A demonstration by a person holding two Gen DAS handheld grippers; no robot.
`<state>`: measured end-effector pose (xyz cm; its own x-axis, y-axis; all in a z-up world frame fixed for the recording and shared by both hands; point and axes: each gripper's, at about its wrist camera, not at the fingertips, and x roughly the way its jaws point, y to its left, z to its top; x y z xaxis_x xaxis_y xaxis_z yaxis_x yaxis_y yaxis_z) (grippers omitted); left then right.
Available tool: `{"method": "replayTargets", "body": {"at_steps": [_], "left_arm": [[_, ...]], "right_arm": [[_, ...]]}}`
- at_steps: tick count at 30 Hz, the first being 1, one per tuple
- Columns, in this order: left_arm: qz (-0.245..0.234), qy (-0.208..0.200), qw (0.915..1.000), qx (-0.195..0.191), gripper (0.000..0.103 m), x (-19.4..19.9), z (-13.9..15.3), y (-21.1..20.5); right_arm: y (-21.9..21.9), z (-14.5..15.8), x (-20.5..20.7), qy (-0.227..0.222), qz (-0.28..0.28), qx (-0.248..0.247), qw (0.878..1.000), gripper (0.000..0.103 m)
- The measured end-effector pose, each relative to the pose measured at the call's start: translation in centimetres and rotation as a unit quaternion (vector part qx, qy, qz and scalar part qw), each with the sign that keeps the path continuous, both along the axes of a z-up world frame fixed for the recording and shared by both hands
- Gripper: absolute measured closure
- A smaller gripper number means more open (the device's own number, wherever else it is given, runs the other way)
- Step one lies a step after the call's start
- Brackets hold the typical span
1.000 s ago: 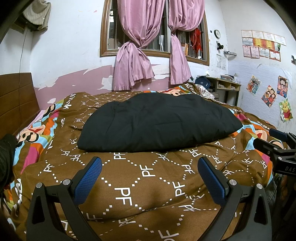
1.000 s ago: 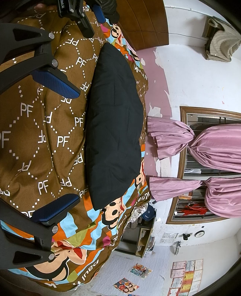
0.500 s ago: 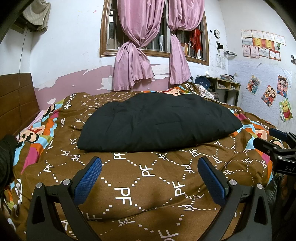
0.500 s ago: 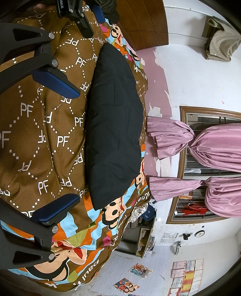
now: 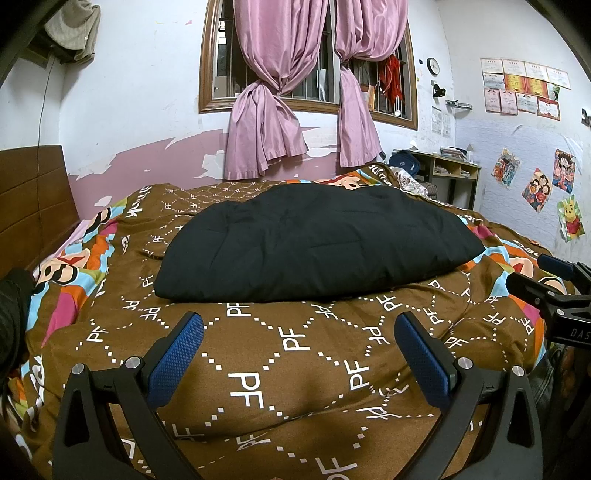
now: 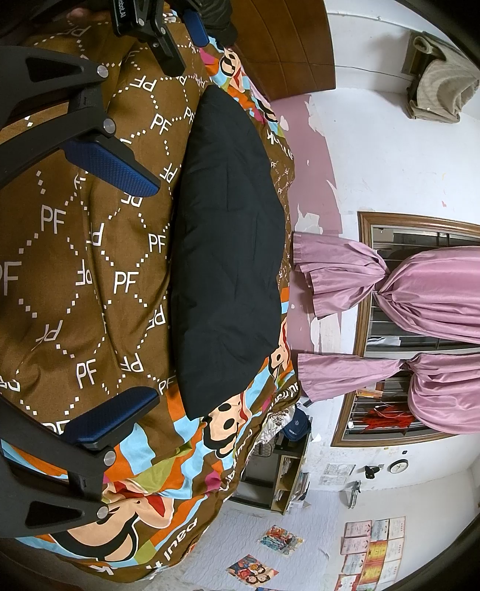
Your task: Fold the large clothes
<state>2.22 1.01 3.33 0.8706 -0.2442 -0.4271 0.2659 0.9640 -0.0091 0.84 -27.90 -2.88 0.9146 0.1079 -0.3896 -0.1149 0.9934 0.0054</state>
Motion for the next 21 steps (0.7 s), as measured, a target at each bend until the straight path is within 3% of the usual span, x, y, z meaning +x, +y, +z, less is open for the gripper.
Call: {"method": "replayTargets", "body": {"at_steps": [21], "left_arm": [[-0.004,0.0,1.0,0.003,0.002,-0.04,-0.22,0.78]], "right_arm": [[-0.03,0.03,0.01,0.0,0.0,0.0,1.0,0.0]]}}
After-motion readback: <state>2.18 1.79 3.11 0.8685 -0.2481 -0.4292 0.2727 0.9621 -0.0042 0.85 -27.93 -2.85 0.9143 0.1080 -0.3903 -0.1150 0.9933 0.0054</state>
